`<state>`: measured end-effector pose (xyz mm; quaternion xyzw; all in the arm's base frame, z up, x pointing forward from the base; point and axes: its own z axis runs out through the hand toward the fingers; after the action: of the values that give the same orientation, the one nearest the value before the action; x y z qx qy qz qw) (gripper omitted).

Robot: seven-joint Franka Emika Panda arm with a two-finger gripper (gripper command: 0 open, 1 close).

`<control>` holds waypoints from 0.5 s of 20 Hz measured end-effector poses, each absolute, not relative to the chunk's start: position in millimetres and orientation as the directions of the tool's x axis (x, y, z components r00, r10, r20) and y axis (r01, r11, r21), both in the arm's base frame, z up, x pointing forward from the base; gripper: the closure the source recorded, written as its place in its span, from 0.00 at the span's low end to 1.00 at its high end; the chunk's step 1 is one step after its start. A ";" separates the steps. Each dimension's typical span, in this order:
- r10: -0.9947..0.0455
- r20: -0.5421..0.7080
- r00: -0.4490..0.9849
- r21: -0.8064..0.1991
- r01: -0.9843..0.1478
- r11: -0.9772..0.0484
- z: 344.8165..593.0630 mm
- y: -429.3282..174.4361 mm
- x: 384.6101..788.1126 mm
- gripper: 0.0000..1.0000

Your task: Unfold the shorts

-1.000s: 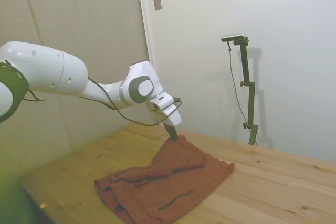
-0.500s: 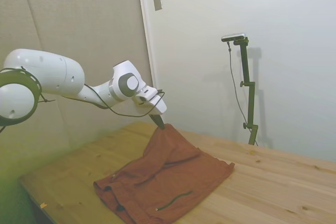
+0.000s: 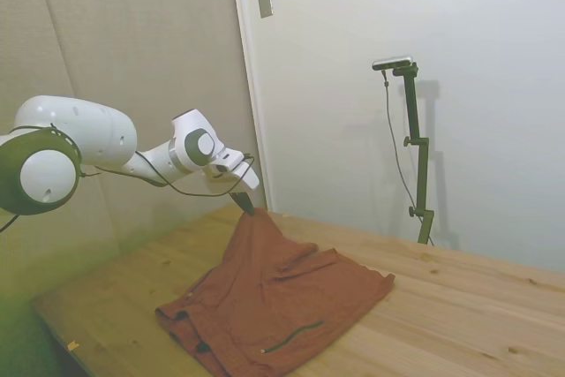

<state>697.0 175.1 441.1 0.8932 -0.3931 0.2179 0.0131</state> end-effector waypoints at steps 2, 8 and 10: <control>-0.687 0.402 0.605 -0.138 -0.702 -0.699 437.8 180.2 695.6 0.00; -0.664 0.383 0.642 -0.084 -0.691 -0.718 418.6 183.4 690.6 0.00; -0.659 0.375 0.653 -0.070 -0.688 -0.722 409.1 184.6 687.4 0.00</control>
<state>687.4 184.6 409.1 0.9082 -0.3707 0.1905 0.0390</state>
